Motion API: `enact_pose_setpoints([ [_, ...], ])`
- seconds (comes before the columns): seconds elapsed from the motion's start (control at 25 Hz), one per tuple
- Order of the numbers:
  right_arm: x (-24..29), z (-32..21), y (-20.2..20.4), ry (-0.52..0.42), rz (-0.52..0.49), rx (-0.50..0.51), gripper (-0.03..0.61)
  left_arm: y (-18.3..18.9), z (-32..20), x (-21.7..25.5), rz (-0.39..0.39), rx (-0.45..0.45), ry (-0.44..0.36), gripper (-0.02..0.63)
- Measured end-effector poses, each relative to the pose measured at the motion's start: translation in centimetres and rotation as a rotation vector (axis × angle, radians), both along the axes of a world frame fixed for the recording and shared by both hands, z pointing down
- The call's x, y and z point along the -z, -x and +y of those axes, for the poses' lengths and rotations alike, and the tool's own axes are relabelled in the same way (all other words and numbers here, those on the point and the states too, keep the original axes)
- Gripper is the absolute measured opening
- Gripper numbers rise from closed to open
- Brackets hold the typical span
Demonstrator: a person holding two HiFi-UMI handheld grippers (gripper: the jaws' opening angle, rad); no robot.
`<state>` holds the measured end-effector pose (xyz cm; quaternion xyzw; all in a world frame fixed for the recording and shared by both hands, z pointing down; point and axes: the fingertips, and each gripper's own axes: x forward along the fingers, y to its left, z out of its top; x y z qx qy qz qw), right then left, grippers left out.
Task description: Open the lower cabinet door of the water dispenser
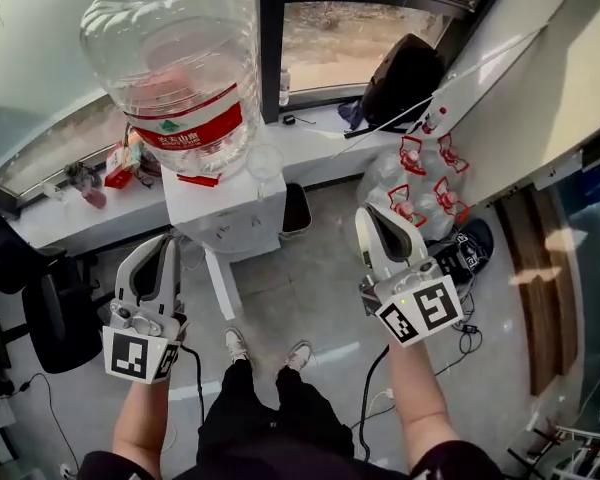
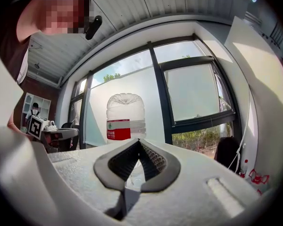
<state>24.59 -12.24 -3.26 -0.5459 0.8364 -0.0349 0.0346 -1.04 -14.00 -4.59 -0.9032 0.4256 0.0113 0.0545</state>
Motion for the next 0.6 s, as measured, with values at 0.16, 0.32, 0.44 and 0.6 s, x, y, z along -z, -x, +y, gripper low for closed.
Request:
enact_pose_setpoints([
  [0.16, 3.4, 0.5, 0.6, -0.045, 0.001, 0.010, 0.005, 1.6, 0.3, 3.4, 0.014, 0.029, -0.042, 0.008],
  [0.32, 6.0, 1.2, 1.3, -0.077, 0.014, 0.027, 0.005, 2.8, 1.1, 6.0, 0.026, 0.054, -0.071, 0.008],
  [0.44, 7.5, 1.4, 1.3, -0.100, 0.011, 0.041, 0.005, 3.6, 1.8, 7.6, 0.034, 0.087, -0.096, 0.008],
  [0.6, 9.1, 1.8, 0.8, -0.128, 0.002, 0.032, 0.005, 5.0, 2.5, 9.5, 0.022, 0.129, -0.139, 0.008],
])
